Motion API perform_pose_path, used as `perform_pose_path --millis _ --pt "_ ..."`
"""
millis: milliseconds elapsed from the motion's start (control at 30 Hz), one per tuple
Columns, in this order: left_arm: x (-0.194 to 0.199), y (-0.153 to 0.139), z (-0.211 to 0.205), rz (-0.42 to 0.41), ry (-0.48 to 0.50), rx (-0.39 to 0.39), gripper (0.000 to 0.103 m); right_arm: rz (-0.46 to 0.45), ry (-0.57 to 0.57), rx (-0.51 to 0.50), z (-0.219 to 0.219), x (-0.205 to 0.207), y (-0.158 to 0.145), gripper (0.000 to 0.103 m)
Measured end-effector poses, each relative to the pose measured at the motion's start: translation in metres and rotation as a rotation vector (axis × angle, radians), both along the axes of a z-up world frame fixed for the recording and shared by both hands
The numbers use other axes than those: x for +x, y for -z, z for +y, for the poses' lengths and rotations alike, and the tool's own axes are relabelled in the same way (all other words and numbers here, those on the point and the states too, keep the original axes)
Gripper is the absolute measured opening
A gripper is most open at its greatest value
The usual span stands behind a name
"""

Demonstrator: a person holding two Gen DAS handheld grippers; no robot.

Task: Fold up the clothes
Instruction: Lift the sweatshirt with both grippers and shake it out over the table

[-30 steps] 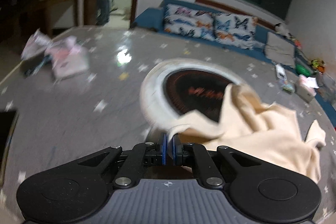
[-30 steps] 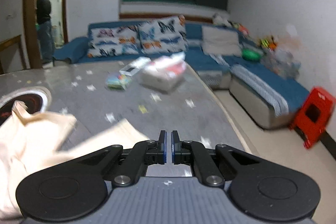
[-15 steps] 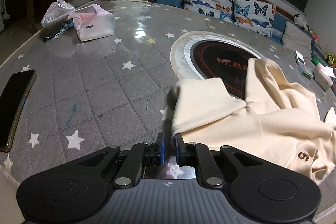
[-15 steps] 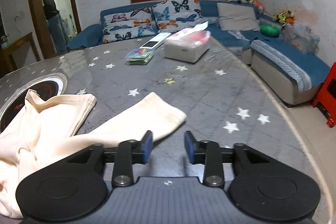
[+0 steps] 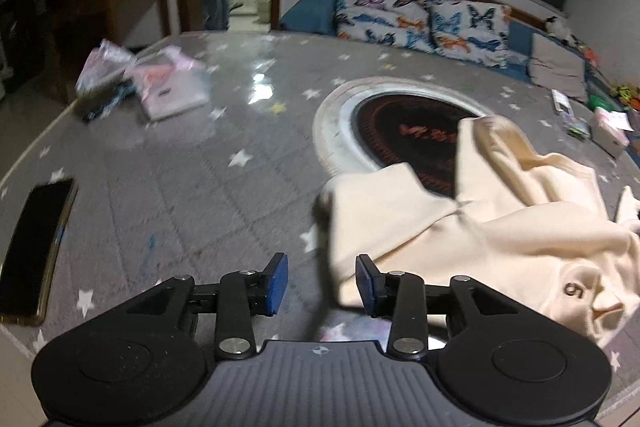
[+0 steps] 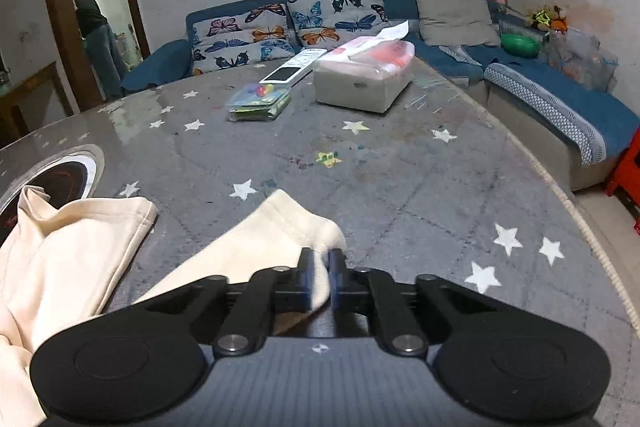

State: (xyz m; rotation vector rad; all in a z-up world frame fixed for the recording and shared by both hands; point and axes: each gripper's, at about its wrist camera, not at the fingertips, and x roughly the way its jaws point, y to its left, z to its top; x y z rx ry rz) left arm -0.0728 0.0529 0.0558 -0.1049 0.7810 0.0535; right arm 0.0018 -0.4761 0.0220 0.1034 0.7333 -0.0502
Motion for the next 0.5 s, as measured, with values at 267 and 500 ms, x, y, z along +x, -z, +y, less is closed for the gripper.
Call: perform_pose_path --millis 267,500 --pt "0.003 -0.008 -0.052 -0.048 0.233 -0.021 0.04 -0.084 0.09 -0.193 -0.015 -0.023 -0.03 0.005" --pt "0.005 0.0 -0.12 -0.057 0.503 -0.015 0.04 -0.034 0.158 -0.231 -0.034 -0.033 -0.029 0.01"
